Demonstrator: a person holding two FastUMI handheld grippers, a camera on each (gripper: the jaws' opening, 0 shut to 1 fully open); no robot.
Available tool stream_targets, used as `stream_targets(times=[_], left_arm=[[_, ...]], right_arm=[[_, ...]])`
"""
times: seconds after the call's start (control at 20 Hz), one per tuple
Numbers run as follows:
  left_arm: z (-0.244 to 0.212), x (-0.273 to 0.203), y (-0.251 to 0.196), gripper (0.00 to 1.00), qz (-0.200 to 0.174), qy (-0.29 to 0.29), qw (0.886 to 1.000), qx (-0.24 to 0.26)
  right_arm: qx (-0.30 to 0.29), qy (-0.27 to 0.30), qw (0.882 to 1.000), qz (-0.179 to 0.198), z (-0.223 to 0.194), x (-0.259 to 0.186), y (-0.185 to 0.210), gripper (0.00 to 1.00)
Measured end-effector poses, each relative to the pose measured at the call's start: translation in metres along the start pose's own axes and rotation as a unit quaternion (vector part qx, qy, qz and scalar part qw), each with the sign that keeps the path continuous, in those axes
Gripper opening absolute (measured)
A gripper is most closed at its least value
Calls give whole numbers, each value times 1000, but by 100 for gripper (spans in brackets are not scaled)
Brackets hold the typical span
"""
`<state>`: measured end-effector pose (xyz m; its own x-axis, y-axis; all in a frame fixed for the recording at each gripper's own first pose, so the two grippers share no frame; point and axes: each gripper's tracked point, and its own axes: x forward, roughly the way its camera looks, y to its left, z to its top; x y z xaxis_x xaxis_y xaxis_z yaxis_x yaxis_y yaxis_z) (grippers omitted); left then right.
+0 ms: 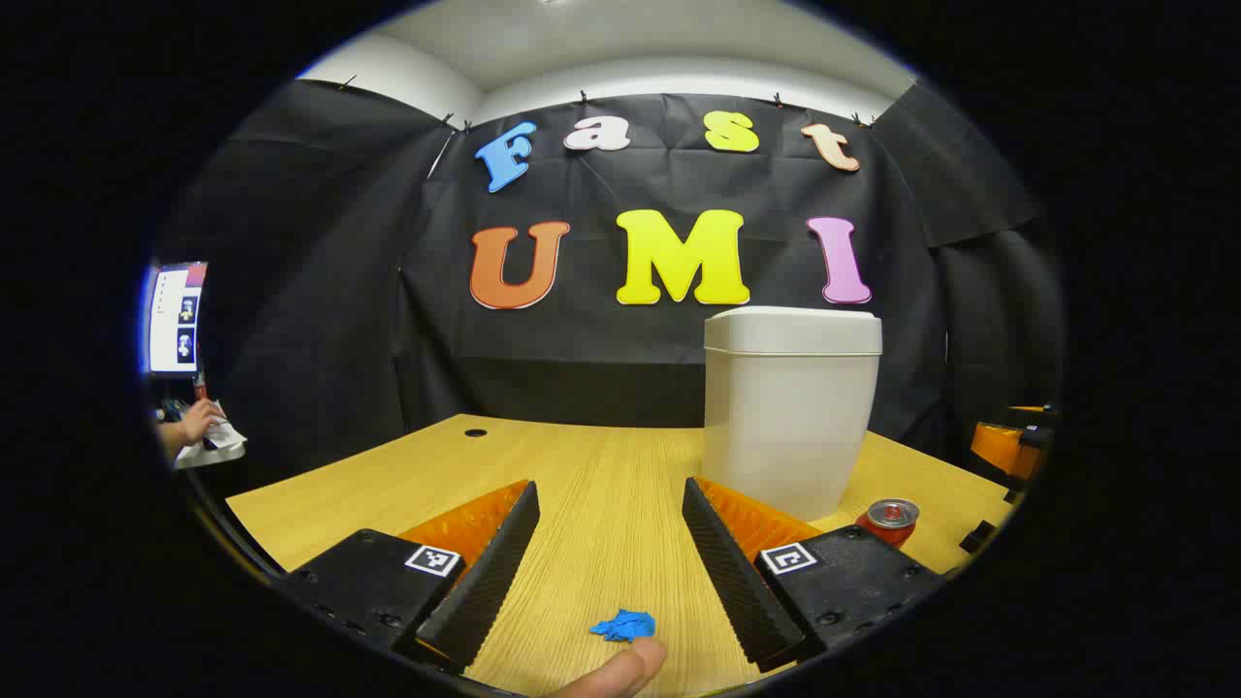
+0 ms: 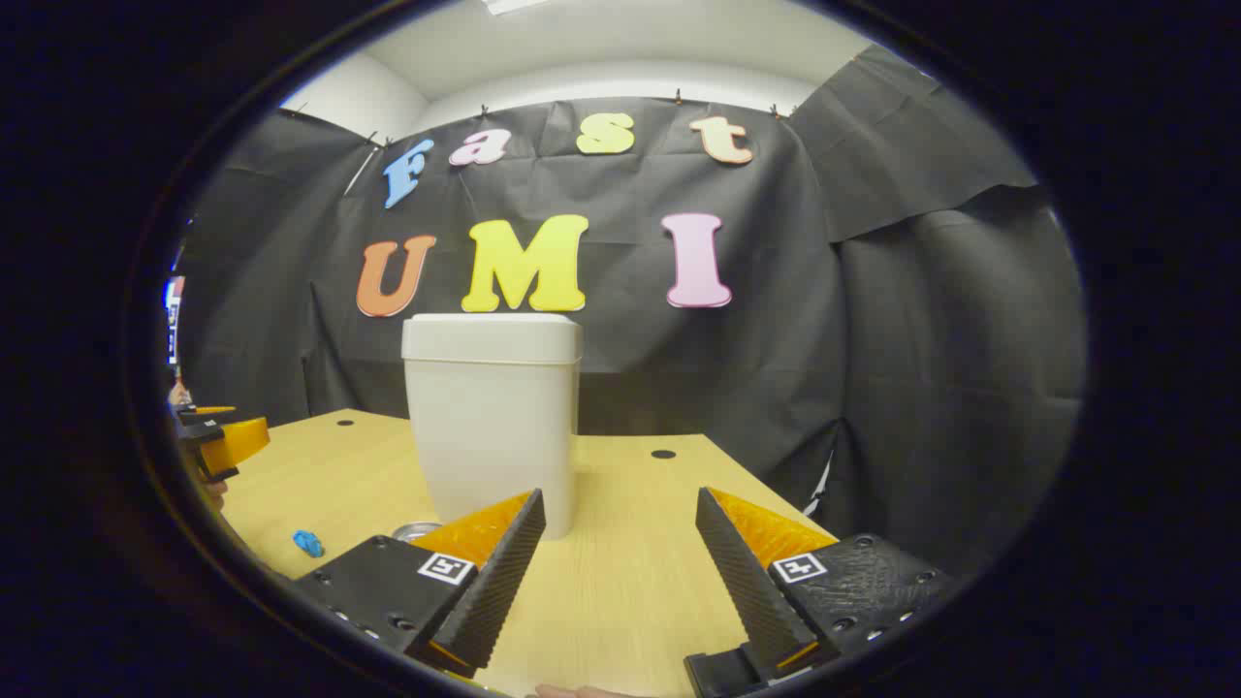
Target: Press the lid of the desktop garbage bin to open it, pick up the crumpled paper on the desktop and throw it into the bin, then pick up the pop can on the desktop and drop it into the bin, and finally close the garbage bin lid.
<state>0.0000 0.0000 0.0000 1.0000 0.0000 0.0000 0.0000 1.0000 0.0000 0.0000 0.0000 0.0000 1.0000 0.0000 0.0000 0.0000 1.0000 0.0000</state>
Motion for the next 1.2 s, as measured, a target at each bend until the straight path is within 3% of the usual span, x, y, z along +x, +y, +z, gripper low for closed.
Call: stream_targets(times=[0.3, 1.2], left_arm=[[11, -8, -7, 96, -8, -5, 1000, -10], [-30, 4, -30, 96, -32, 46, 998, 7]], right_arm=[[11, 12, 1000, -11, 0, -11, -6, 94], [6, 9, 1000, -8, 21, 11, 3, 95]])
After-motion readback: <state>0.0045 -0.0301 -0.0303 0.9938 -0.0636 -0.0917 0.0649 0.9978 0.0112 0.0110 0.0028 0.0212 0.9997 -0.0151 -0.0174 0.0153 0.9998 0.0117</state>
